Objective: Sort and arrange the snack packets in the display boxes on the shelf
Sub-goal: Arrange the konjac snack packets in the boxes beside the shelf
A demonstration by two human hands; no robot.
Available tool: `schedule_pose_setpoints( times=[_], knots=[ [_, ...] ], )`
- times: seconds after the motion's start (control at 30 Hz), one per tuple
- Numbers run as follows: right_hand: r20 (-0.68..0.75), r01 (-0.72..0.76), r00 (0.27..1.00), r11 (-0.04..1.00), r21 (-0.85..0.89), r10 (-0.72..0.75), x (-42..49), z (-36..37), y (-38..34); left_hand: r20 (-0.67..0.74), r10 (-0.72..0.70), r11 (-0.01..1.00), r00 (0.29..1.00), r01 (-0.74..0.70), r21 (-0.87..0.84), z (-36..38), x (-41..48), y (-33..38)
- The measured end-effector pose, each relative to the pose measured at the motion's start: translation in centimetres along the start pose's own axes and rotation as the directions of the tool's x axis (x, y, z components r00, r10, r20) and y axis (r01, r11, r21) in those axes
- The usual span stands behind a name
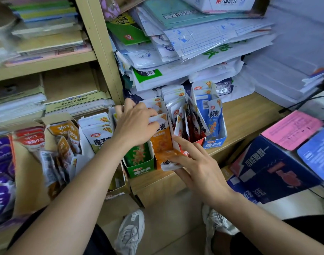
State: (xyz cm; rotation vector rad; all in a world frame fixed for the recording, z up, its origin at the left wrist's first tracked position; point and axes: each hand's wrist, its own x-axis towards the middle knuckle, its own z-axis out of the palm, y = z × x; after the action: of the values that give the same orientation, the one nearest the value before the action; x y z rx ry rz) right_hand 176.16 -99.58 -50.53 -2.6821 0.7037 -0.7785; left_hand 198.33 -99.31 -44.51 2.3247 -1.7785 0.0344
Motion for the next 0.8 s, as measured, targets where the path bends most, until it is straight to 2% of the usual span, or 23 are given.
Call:
schedule_pose_setpoints(
  times=[0.1,0.2,0.27,0.37,0.43,0.5,0.53,0.57,0.6,0.63,0.67,0.73,0.8],
  knots=[
    [-0.063,-0.017,0.998,0.999,0.040,0.020,-0.1,-0.1,0.2,0.187,0.118,0.957,0.975,-0.061,-0.284,-1.4,-0.9,-0.9],
    [-0.120,-0.020,0.993,1.000,0.019,0.022,-0.1,-0.4,0.0,0.360,0.217,0.854,0.907,0.002,-0.521,-3.3,-2.3,-1.8],
    [-0.126,-0.012,0.992,0.999,-0.053,0.006,0.0,-0.4,0.0,0.430,0.242,0.844,0.870,0.031,-0.536,-3.7,-2.9,-2.4],
    [-0.131,0.007,0.991,0.994,-0.113,-0.022,0.3,-0.5,0.3,0.515,0.349,0.862,0.783,-0.052,-0.505,-3.5,-3.3,-2.9],
    [-0.117,0.029,0.992,0.992,-0.120,-0.043,0.3,-0.5,0.5,0.480,0.360,0.832,0.800,-0.042,-0.554,-3.3,-3.4,-2.7],
    [-0.099,0.035,0.994,0.993,-0.115,-0.047,0.1,-0.2,0.6,0.327,0.315,0.746,0.891,-0.020,-0.665,-3.7,-3.5,-2.6],
    [-0.092,0.031,0.995,0.993,-0.112,-0.041,0.1,-0.2,0.6,0.214,0.247,0.714,0.945,-0.028,-0.699,-3.8,-3.4,-2.7],
    [-0.087,0.028,0.996,0.993,-0.113,-0.038,0.0,-0.1,0.6,0.082,0.154,0.731,0.985,-0.057,-0.680,-4.0,-3.2,-2.9],
    [-0.083,0.027,0.996,0.993,-0.115,-0.037,0.1,-0.1,0.6,-0.072,0.057,0.800,0.996,-0.089,-0.593,-3.9,-3.0,-3.4],
    [-0.084,0.028,0.996,0.993,-0.117,-0.038,0.2,-0.1,0.6,-0.206,-0.002,0.891,0.979,-0.092,-0.444,-3.9,-2.7,-4.1],
    [-0.087,0.032,0.995,0.992,-0.119,-0.042,0.2,-0.1,0.5,-0.275,-0.021,0.965,0.961,-0.053,-0.255,-3.8,-2.5,-4.8],
    [-0.099,0.036,0.994,0.992,-0.117,-0.048,0.4,-0.1,0.4,-0.190,-0.039,0.997,0.981,0.050,0.052,-3.2,-2.4,-5.9],
    [-0.106,0.036,0.993,0.993,-0.116,-0.048,0.7,-0.1,0.1,-0.056,-0.054,0.985,0.997,0.062,0.163,-2.5,-2.6,-6.2]
  ],
)
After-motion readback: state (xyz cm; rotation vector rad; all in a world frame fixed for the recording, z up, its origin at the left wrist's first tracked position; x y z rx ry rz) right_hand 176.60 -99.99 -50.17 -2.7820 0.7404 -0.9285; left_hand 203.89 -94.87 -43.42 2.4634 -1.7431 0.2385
